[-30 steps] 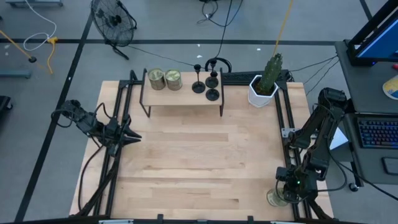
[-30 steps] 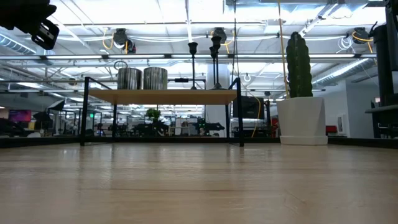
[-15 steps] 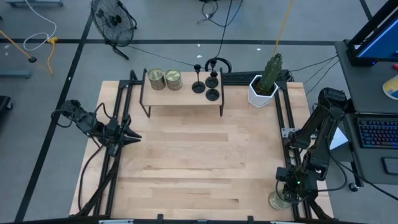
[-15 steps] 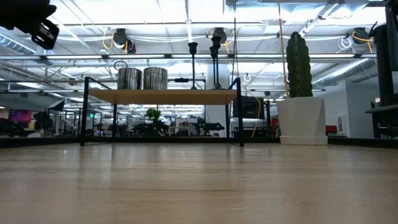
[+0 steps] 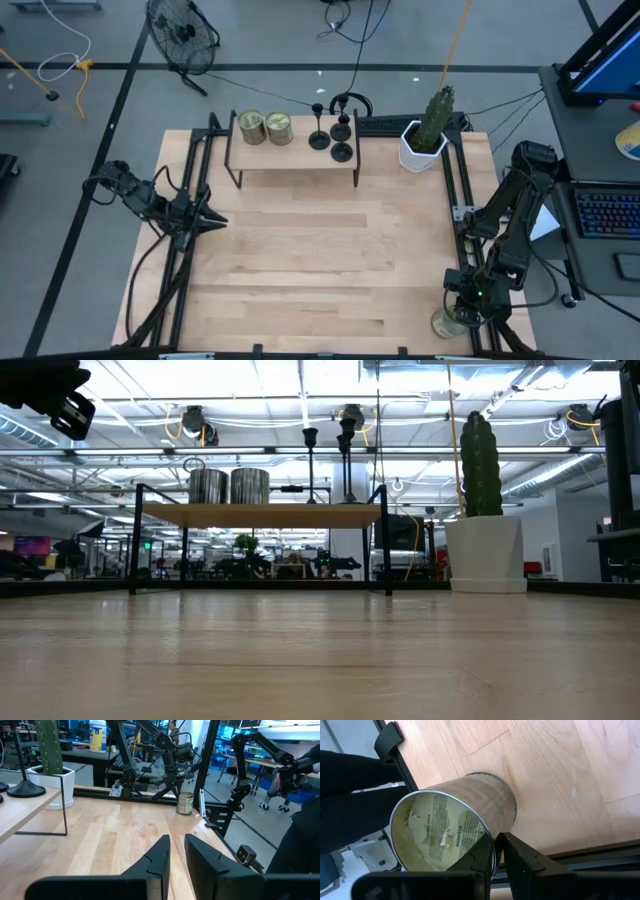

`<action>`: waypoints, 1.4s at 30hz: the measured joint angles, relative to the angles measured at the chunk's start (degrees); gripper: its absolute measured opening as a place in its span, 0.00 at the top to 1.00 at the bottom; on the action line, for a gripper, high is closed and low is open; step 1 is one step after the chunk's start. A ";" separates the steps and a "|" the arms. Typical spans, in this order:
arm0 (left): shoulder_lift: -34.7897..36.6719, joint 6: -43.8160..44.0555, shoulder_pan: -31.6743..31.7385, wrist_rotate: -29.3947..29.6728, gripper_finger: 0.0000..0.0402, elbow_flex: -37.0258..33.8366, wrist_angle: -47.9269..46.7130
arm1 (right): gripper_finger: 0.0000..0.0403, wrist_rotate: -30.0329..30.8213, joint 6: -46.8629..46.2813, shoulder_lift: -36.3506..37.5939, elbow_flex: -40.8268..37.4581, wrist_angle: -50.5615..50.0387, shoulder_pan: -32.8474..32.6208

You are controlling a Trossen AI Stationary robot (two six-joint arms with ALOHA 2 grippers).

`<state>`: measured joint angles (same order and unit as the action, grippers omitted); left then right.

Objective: Pick & Place candle stick holders
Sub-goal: Put the silver scented candle on the shelf

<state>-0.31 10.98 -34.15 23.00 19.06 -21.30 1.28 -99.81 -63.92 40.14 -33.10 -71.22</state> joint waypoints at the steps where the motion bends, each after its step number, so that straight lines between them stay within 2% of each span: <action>1: -0.01 0.00 0.00 0.00 0.84 0.00 0.00 | 0.92 0.00 0.00 0.00 0.00 0.01 0.00; 20: -0.01 -0.17 0.00 0.00 0.84 0.00 0.04 | 0.92 -0.01 -1.54 0.00 0.00 -0.09 0.00; 25: -0.01 -0.17 -0.01 0.00 0.84 0.01 0.04 | 0.98 -0.04 -1.50 -0.09 0.00 -0.38 -0.01; 32: -0.01 -0.15 -0.02 0.00 0.84 0.01 0.04 | 0.99 -0.04 -1.50 0.08 0.00 -0.30 -0.01; 38: -0.01 -0.13 -0.01 0.00 0.84 0.00 0.19 | 1.00 -0.05 -1.43 3.26 0.00 -0.96 1.20; 42: -0.01 -0.26 -0.02 0.42 0.84 0.01 1.64 | 1.00 0.20 2.40 6.91 0.00 -3.16 5.35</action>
<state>-0.32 10.72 -34.17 23.43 19.07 -19.66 1.48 -97.41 -57.02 40.14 -36.26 -65.87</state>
